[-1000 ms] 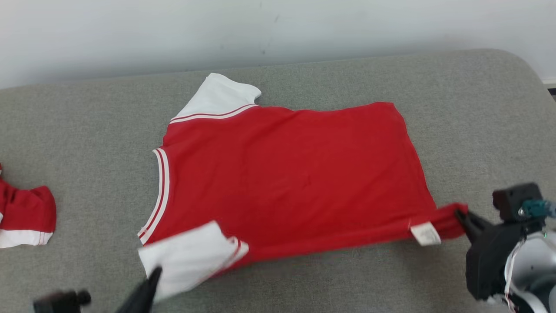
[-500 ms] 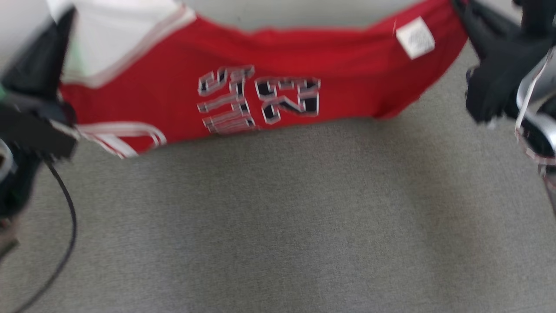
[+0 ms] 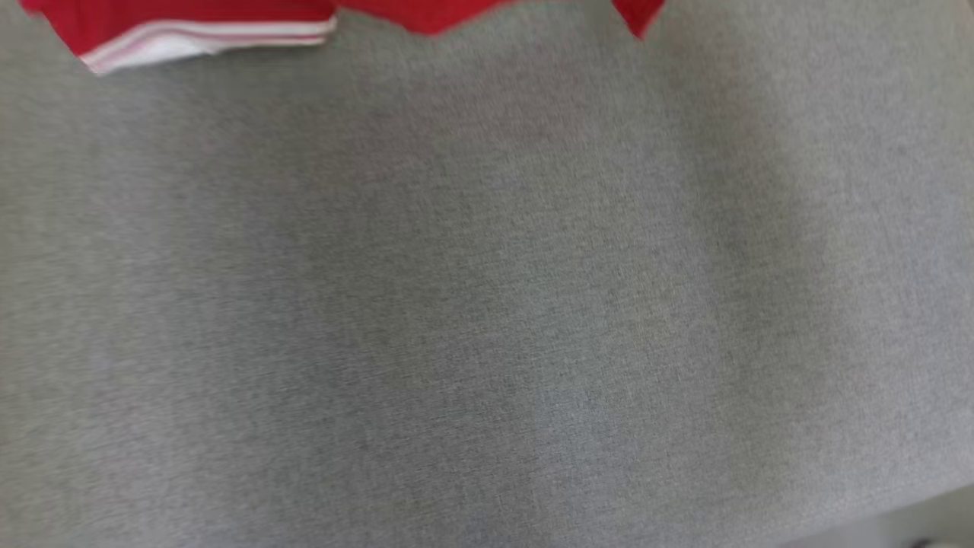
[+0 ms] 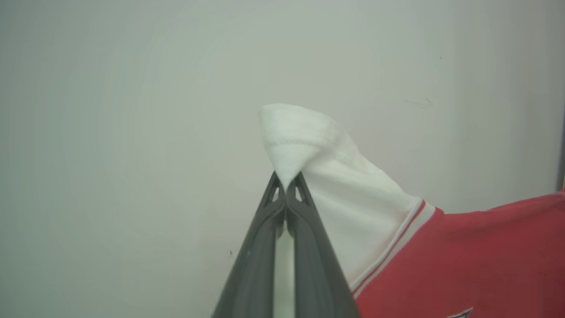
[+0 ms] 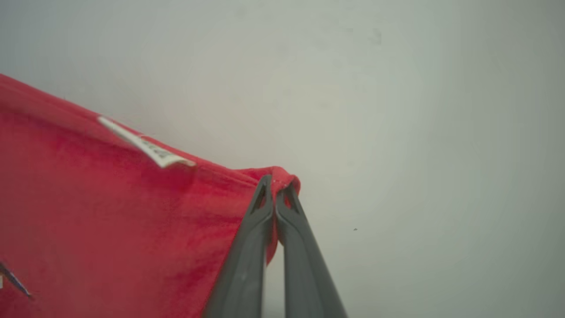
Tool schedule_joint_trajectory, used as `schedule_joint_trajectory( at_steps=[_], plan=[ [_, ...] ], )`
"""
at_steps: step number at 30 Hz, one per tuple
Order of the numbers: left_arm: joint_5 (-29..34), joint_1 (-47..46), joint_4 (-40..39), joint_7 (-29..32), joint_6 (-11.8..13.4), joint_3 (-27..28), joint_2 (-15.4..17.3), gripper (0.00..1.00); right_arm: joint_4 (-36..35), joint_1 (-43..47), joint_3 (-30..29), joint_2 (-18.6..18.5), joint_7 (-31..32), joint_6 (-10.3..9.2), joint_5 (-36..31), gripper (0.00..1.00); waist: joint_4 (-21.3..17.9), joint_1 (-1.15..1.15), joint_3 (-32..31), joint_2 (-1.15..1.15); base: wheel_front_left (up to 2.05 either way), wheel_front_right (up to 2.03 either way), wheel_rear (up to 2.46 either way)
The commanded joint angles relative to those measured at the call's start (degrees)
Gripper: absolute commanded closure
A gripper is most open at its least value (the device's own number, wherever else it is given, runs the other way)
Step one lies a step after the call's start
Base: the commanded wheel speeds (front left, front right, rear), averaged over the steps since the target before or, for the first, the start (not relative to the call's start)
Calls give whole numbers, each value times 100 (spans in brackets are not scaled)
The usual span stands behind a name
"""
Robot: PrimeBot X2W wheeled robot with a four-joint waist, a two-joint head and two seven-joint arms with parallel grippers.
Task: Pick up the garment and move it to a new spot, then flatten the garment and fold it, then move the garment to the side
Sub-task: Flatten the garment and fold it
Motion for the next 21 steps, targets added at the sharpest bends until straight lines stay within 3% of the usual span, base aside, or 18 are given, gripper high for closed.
schedule_joint_trajectory(
  at_steps=[1, 6, 11, 17, 21],
  plan=[
    [133, -300, 159, 40, -65, -71, 1, 100, 251, -191, -10, 112, -141, -13, -53, 100, -299, -2, 436, -1, 0, 0, 0],
    [161, -782, 385, 184, -103, -145, -89, 100, 625, -416, -121, 360, -176, -13, 271, 100, -350, -2, 606, -1, 0, 0, 0],
    [389, -1370, 648, 185, 39, -189, -172, 100, 1097, -758, -694, 808, -211, -13, 690, 100, -462, -2, 998, -1, 0, 0, 0],
    [1053, -2310, 883, -542, 458, -124, -288, 100, 1663, -1483, -1955, 1490, -1043, -14, 393, 100, -625, -2, 1482, -1, 0, 0, 0],
    [1384, -2973, 1082, -982, 461, -187, -389, 100, 1878, -2022, -2501, 1742, -1704, -15, -135, 100, -694, -2, 1674, -1, 0, 0, 0]
  ],
)
